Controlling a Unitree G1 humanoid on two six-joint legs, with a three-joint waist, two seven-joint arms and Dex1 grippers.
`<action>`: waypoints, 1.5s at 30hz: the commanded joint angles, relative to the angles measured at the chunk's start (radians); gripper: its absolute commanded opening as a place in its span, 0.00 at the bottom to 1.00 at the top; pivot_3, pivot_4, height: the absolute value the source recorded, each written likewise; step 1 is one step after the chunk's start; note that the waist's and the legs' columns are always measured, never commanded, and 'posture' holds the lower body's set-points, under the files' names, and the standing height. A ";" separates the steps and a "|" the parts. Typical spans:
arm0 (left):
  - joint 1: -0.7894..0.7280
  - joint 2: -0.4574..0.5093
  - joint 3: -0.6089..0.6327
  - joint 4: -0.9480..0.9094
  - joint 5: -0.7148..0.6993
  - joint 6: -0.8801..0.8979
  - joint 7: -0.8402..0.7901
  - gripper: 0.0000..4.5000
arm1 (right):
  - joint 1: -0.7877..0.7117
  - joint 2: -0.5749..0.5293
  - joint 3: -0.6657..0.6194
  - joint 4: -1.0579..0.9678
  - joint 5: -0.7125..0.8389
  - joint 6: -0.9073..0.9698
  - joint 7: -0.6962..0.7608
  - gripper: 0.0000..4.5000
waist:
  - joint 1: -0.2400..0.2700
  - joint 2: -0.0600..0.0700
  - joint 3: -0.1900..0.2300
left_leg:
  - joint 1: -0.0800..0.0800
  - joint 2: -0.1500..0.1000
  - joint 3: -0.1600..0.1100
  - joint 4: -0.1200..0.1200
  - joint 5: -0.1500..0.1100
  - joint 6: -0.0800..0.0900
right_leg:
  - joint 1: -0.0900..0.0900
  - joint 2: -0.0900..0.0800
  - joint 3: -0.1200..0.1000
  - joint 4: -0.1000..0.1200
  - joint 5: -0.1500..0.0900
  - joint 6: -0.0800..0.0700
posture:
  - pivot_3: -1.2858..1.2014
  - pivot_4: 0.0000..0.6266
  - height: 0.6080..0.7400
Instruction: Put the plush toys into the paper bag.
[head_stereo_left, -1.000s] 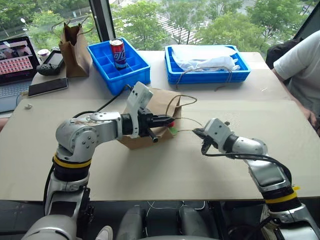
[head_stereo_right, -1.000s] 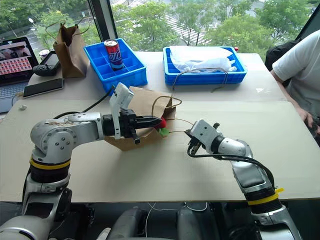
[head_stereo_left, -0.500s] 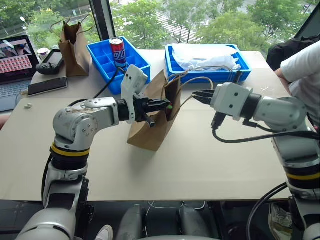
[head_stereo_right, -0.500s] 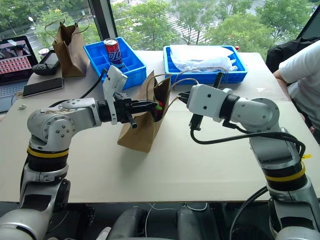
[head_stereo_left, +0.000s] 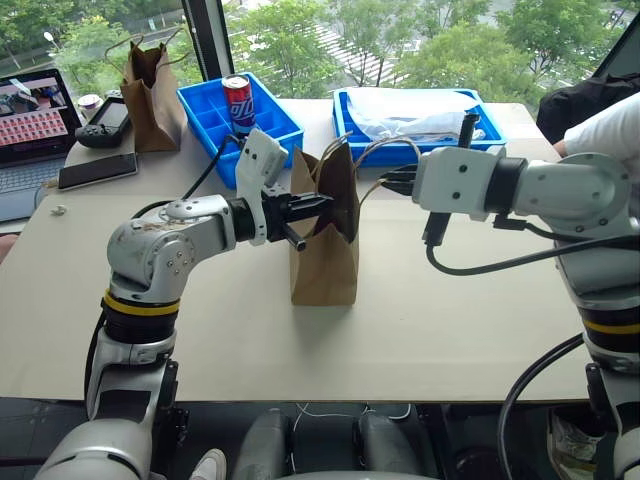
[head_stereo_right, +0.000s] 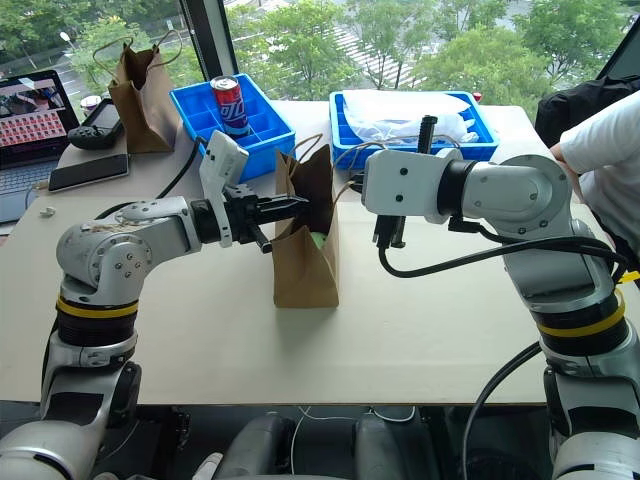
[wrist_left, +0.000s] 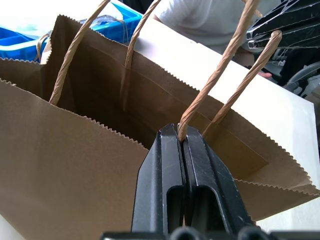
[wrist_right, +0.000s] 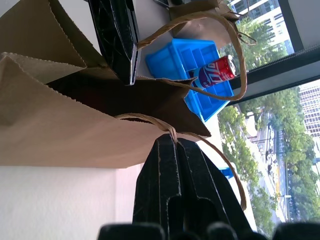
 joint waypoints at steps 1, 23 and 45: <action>-0.084 -0.004 0.010 0.043 0.033 -0.081 -0.029 0.00 | -0.045 -0.018 -0.049 -0.015 -0.022 0.037 -0.027 0.01 | 0.000 0.000 0.000 | 0.000 0.000 0.000 0.000 0.000 0.000 | 0.000 0.000 0.000 0.000 0.000 0.000 | 0.52 0.24 1.00; -0.106 0.092 -0.011 0.150 0.108 -0.121 -0.204 0.34 | 0.009 0.068 -0.068 -0.127 0.069 0.282 -0.045 0.27 | -0.004 0.000 0.000 | -0.001 0.000 0.000 0.000 0.000 0.001 | -0.002 0.001 0.000 0.001 0.000 0.000 | 0.52 0.24 1.00; 0.000 0.344 0.086 0.035 -0.025 -0.082 -0.516 1.00 | 0.054 -0.181 -0.296 -0.193 0.522 0.563 0.133 0.94 | -0.001 0.001 0.001 | -0.001 0.001 0.000 0.000 -0.001 0.002 | -0.001 0.000 -0.001 0.000 0.000 0.000 | 0.52 0.24 1.00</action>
